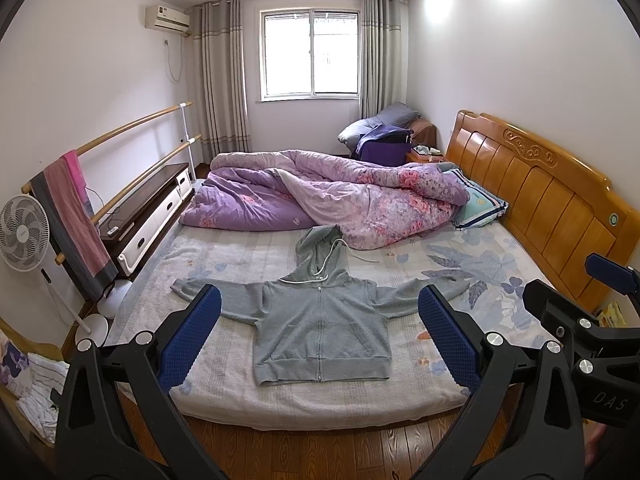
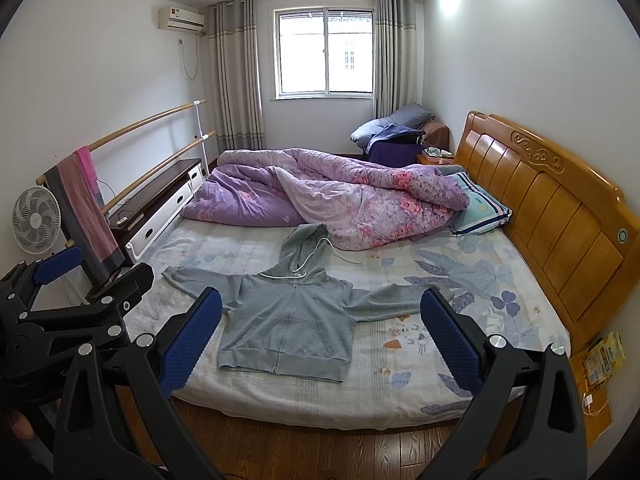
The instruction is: Fold large clothes
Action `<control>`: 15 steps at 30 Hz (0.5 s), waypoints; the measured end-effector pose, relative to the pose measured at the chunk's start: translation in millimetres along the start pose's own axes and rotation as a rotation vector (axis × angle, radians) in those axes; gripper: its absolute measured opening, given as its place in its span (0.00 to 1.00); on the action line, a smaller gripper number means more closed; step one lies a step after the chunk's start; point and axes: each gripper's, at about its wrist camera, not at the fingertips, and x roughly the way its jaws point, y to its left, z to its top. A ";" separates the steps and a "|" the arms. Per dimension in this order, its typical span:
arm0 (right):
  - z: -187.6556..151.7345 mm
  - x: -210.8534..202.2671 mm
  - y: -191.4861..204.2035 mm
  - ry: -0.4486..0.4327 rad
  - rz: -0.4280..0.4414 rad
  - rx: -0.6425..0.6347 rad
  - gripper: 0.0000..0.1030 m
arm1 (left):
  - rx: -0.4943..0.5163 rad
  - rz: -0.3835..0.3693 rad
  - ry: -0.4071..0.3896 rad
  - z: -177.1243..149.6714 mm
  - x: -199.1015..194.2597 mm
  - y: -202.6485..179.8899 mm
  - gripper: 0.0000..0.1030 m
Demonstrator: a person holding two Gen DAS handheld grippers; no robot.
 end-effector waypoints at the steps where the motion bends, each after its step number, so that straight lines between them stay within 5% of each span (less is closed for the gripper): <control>1: 0.7 2.2 1.2 0.002 -0.001 0.000 0.93 | 0.001 -0.002 0.004 -0.3 4.4 3.1 0.96; 15: 3.2 35.8 46.2 0.043 -0.037 0.030 0.93 | 0.010 -0.033 0.059 0.5 50.0 58.7 0.96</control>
